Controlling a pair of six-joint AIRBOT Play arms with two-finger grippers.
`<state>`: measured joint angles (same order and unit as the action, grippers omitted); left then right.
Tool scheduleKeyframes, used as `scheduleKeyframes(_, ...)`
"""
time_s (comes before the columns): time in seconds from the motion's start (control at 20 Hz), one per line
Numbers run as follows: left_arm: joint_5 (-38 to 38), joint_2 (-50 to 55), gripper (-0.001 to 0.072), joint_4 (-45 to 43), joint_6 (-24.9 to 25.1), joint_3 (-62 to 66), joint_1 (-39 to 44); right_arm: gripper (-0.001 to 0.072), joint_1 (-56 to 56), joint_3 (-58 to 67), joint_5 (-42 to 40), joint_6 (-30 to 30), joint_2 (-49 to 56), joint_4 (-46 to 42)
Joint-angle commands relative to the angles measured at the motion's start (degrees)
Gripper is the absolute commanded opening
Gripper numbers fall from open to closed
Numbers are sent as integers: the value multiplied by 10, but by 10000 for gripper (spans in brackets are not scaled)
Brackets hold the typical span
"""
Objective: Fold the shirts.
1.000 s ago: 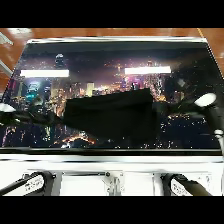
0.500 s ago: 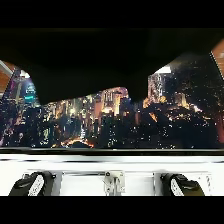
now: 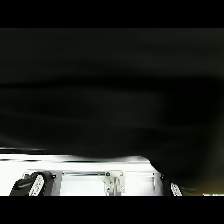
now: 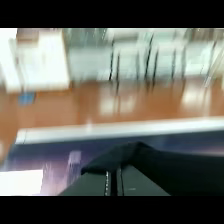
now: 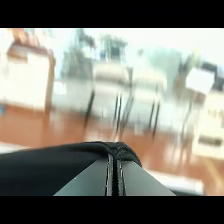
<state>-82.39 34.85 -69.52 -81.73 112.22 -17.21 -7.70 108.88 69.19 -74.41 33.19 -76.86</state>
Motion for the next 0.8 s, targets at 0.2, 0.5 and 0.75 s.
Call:
scheduleKeyframes(0.2, -83, 17, 37, -34, 2, -287, 0, 63, 0, -38, 317, -86, 185, -16)
scheduleKeyframes(0.5, 58, 237, 37, -19, 33, -437, 7, 63, 68, -257, 50, -107, 396, -17)
scheduleKeyframes(0.75, 179, 468, 38, 57, 33, -346, 25, 63, 104, -242, -254, -143, 565, -12)
